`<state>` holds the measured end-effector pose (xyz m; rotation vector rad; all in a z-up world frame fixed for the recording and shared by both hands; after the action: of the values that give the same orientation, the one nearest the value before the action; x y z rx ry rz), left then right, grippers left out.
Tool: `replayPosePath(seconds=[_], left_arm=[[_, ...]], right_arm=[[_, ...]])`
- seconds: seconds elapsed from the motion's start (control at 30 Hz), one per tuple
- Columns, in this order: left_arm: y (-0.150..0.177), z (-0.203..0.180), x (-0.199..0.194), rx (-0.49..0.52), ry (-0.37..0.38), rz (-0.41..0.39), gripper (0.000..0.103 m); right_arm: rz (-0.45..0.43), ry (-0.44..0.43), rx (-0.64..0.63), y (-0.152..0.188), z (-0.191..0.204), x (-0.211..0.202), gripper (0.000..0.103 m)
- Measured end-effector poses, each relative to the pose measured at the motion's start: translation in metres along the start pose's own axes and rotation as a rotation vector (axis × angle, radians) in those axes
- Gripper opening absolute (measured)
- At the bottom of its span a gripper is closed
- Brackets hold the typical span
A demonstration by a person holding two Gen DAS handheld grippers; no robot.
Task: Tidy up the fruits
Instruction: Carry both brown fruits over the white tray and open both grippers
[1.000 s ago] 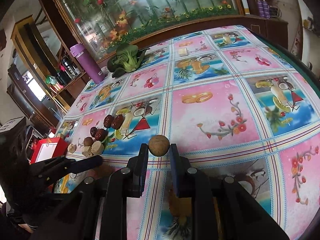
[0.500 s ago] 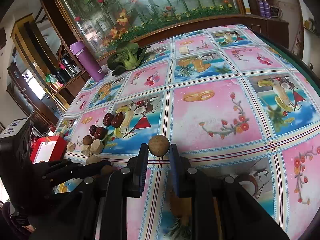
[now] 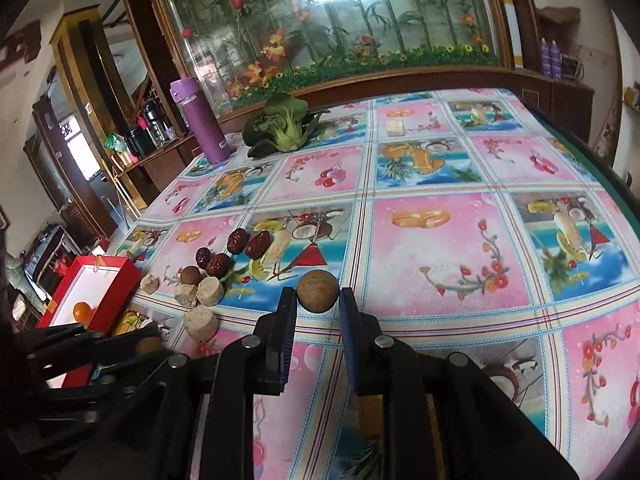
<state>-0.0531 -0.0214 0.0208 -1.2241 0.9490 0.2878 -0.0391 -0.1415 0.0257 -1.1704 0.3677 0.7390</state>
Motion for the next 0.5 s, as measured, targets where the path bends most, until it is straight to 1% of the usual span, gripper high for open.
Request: replayPosePath(seconds=[0.1,0.17,0.27,0.33,0.4,0.5], left_arm=[[0.012,0.008,-0.027,-0.024,-0.049,-0.034,0.024],[0.02,0.019,-0.043,-0.061,-0.069,-0.049,0.024],[0.034,0.04,-0.069,-0.108,-0.138,-0.071,0.024],[0.045,0.06,-0.086,-0.146,-0.185,-0.079,0.024],[0.056,0.083,-0.103,-0.19,-0.237,-0.087,0.024],[0.073,0.118,-0.125,-0.254,-0.309,-0.096,0.024]], right_arm=[[-0.032,0.019,-0.022,0.0,0.003,-0.003,0.02],[-0.042,0.036,-0.042,0.001,0.006,-0.003,0.02],[-0.038,0.022,-0.048,0.003,0.017,-0.003,0.02],[-0.026,-0.019,-0.041,0.006,0.034,-0.004,0.02],[-0.008,-0.075,-0.051,0.01,0.059,-0.003,0.02],[0.016,-0.157,-0.147,0.02,0.119,-0.003,0.02]])
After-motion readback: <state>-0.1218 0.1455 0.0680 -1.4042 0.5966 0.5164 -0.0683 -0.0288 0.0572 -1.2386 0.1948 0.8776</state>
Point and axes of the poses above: each gripper's, at about its wrist camera, not at the fingertips, and x roughly the way its jaws point, z to its left, y to its underside, the point moved 4 cm from there along x, roughly the way its jaws point, and after that the axes turned 8 degrees about x, right-handed, at the moved point
